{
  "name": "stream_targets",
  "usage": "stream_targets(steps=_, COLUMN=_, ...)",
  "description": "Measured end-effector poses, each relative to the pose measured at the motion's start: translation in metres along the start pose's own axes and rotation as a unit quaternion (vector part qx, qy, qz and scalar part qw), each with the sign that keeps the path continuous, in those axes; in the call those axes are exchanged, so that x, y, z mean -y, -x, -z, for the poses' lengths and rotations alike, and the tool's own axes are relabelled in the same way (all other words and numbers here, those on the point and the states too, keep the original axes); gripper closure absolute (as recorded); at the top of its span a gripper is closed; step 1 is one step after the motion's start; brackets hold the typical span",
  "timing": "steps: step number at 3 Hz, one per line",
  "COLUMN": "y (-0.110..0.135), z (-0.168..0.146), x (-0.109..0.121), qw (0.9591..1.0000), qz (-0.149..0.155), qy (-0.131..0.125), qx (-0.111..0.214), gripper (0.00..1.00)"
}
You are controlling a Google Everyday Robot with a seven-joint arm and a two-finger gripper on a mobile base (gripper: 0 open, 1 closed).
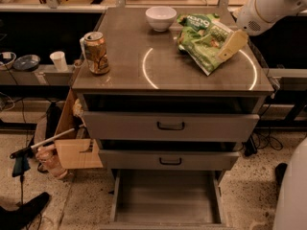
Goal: Place green jalapeno chip bag into bottom drawer
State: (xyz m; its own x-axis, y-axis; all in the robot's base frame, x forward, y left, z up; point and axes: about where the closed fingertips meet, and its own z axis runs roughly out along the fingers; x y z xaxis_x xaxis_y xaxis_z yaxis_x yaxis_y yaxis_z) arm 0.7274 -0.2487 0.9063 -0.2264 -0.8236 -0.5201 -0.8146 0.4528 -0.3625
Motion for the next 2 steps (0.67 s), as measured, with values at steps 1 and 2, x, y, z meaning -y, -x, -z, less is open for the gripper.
stream_targets(steps=1, y=-0.004, z=-0.008, x=-0.004, qw=1.0, qz=-0.008, qy=0.006, qx=0.001, gripper=0.0)
stream_targets(steps=2, y=-0.003, z=-0.018, x=-0.009, qw=0.9998, qz=-0.016, qy=0.007, qx=0.004, gripper=0.0)
